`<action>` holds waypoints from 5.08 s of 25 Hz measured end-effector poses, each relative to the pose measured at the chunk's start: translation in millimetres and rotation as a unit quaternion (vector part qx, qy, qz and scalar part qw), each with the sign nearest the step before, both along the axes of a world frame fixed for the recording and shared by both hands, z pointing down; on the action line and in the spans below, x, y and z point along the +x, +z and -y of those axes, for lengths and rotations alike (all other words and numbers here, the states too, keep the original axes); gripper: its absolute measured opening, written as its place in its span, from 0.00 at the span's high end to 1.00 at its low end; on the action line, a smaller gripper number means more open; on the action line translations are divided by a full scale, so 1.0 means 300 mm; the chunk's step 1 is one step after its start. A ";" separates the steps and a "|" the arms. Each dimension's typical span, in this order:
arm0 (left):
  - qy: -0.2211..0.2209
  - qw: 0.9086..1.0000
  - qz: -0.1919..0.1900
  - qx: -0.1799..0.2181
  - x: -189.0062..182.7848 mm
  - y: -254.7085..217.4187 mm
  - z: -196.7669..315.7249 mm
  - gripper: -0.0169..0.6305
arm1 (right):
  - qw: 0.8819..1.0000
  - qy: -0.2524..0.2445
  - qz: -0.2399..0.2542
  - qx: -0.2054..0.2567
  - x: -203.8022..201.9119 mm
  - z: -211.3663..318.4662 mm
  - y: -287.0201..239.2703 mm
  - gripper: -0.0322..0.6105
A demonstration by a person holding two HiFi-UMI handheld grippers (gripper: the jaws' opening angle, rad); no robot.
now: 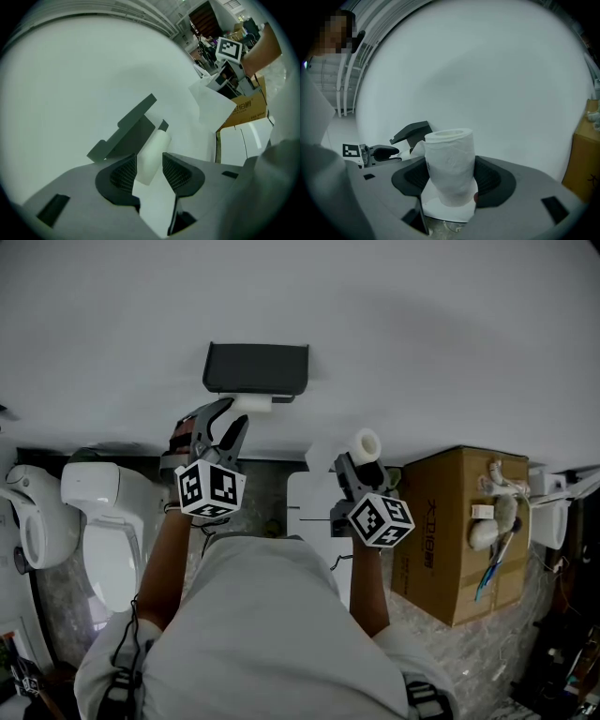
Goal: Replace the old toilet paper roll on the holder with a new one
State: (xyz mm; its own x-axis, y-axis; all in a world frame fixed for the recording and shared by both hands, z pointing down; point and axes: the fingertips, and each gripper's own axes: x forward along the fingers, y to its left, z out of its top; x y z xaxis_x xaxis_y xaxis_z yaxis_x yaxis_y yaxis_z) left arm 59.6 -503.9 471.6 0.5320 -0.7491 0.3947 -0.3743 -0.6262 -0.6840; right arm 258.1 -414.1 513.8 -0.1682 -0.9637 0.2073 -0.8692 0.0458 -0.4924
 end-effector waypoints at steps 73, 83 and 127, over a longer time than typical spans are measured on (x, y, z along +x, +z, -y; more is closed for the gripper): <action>0.200 0.976 0.057 0.070 0.572 0.058 -0.145 0.66 | 0.984 0.171 0.038 -0.034 0.345 -0.344 0.099 0.50; 0.172 0.984 -0.048 -0.006 0.490 0.012 -0.184 0.66 | 0.984 0.168 0.060 -0.028 0.301 -0.347 0.080 0.50; -0.112 0.951 -0.289 0.000 -0.540 -0.215 -0.103 0.66 | 0.831 0.143 0.526 0.110 -0.017 0.014 -0.072 0.51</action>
